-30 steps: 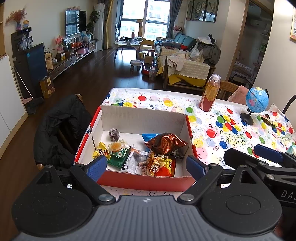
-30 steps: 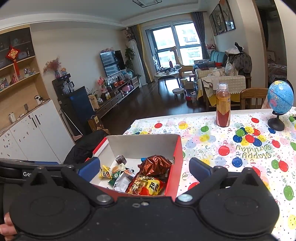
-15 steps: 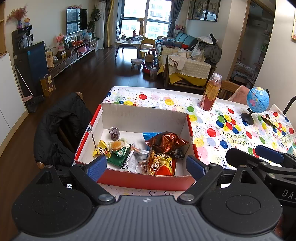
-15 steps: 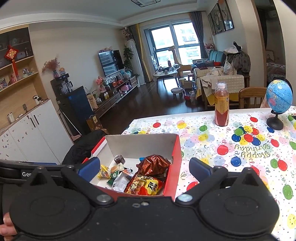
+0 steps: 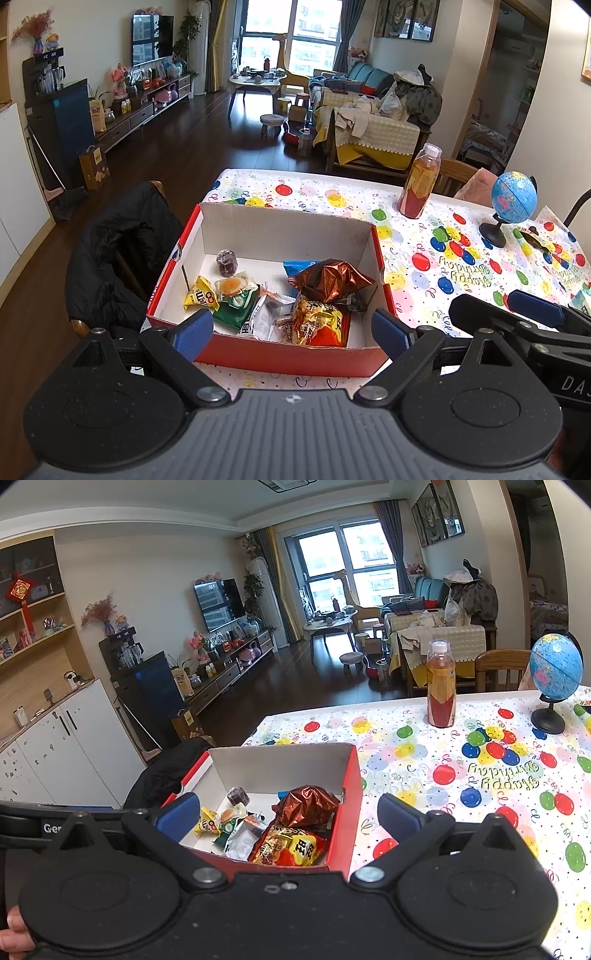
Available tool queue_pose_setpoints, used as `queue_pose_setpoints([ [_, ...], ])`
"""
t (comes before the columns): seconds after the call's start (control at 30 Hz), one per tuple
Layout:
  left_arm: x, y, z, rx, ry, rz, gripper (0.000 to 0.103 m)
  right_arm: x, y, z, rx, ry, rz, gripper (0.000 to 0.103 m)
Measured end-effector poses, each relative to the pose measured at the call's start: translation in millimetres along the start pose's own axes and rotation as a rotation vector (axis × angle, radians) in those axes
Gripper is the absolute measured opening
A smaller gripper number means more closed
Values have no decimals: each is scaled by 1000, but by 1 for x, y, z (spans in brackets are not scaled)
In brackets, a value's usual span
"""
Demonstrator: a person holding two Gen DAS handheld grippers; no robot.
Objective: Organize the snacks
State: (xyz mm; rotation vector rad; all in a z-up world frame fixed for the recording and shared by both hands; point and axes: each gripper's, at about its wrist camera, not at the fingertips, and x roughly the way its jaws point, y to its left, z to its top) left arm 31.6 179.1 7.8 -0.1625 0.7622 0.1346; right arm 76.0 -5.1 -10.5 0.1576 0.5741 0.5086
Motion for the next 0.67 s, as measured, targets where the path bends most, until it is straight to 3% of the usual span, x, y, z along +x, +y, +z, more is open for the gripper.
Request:
queue_pose_setpoints([
  [0.67, 2, 0, -3, -2, 7, 0, 93, 0, -1, 1, 2, 1, 0, 103],
])
